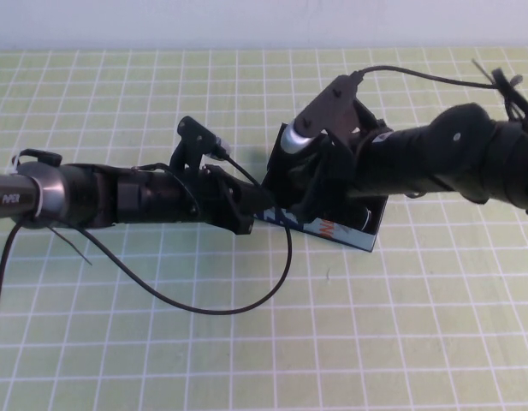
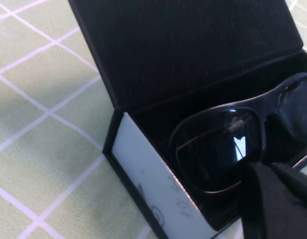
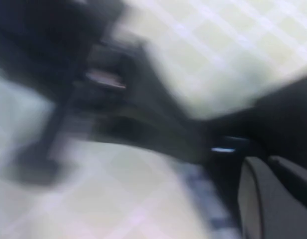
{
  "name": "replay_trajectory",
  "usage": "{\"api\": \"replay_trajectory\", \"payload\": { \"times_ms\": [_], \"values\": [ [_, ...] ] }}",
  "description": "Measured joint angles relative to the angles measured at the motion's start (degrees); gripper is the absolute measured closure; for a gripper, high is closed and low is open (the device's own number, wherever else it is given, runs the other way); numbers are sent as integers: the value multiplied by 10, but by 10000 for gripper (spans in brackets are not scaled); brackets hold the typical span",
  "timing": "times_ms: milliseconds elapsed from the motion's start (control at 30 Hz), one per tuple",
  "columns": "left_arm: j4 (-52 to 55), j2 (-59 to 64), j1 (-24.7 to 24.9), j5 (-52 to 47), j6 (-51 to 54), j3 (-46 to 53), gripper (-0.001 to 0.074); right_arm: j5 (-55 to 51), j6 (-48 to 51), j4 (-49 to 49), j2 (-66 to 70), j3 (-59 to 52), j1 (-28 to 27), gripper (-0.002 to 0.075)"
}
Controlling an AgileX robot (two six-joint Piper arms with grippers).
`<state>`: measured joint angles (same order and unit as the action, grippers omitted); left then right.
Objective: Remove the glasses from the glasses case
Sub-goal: Pick up the glasses from the glasses case
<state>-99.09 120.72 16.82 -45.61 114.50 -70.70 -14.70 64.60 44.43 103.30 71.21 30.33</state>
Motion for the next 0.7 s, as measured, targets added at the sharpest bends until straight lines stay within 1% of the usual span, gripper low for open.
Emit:
{"api": "replay_trajectory", "payload": {
  "times_ms": [167,333,433,533,633,700],
  "values": [
    [4,0,0,-6,-12,0,739,-194,-156,-87,-14,65,-3,739],
    [10,-3,-1,-7,-19,0,739,-286,-270,-138,-16,102,-21,741],
    [15,-11,-3,-5,-36,-3,739,-332,-294,-176,-15,121,-22,742],
    [43,-19,-4,-8,-74,-17,739,-397,-321,-235,2,168,-22,742],
    [92,-24,-5,-24,-142,-34,739,-456,-343,-314,40,237,-22,742],
    [130,-25,-9,-48,-196,-46,739,-481,-344,-349,68,278,-22,742]
  ]
}}
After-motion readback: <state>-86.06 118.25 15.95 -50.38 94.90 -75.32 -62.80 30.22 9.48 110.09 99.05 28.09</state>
